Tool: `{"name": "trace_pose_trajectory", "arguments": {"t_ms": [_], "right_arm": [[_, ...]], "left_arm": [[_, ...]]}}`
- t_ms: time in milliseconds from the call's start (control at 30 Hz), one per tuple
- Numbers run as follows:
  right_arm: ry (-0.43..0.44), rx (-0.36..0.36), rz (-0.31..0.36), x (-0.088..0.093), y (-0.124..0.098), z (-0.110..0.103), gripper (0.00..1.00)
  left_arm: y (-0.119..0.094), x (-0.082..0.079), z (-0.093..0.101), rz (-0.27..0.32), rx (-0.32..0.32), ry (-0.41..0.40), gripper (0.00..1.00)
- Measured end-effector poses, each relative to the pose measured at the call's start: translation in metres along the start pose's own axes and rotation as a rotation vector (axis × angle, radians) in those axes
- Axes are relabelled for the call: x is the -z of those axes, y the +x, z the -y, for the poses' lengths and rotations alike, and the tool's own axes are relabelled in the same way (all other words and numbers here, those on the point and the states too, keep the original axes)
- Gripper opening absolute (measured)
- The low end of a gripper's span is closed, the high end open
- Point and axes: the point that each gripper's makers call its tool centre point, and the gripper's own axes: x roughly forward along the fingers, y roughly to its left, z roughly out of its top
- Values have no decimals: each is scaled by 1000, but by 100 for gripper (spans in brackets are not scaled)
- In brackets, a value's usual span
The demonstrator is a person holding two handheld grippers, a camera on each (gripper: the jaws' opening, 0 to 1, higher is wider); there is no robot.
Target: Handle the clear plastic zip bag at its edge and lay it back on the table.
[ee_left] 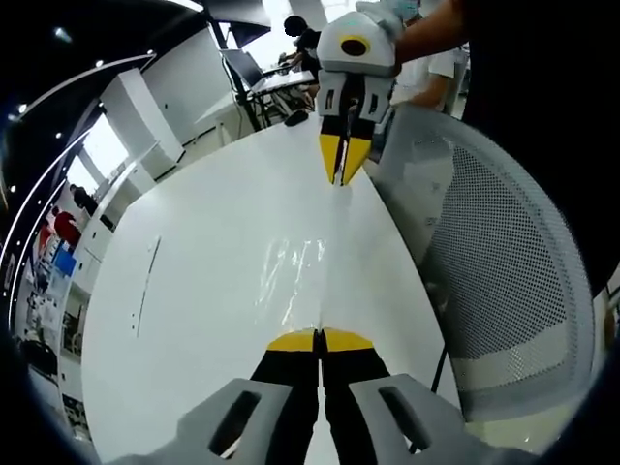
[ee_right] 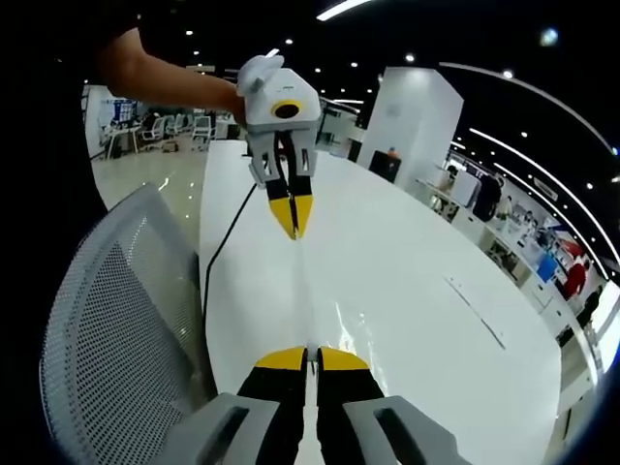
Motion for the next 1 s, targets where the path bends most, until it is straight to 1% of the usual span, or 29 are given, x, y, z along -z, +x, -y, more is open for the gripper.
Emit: {"name": "trace_pose_trajectory", "arguments": {"t_ms": [133,267,300,333,400,500,533,633,700,867,1000], "right_arm": [[-19,6,-6,0,-1,0,0],[25,-20,-12,0,-3,-4,0],[60,-34,-5,-1,-4,-6,0],[94,-40,9,-4,-5,-7,4],[152,-51,12,-7,-9,-7,9],[153,-57,26,-13,-15,-5,11],[159,-61,28,-14,-16,-4,14],[211,-80,14,-18,-20,-2,24],[213,-79,19,-24,-22,0,27],[210,-81,41,-43,-27,6,27],[193,-67,2,-45,-28,14,27]], "left_arm": [[0,-2,0,4,-4,4,0],[-1,-3,1,1,-9,14,0],[-1,-3,2,0,-11,15,0],[-2,-4,2,2,-14,11,0],[-3,-6,2,18,-23,4,0],[-4,-5,5,16,-24,6,0],[-4,-5,6,17,-26,5,0],[-5,-5,7,21,-35,-2,0],[-5,-6,7,25,-39,-4,0],[-6,-8,5,29,-56,-12,0],[-8,-12,4,39,-70,-18,0]]}}
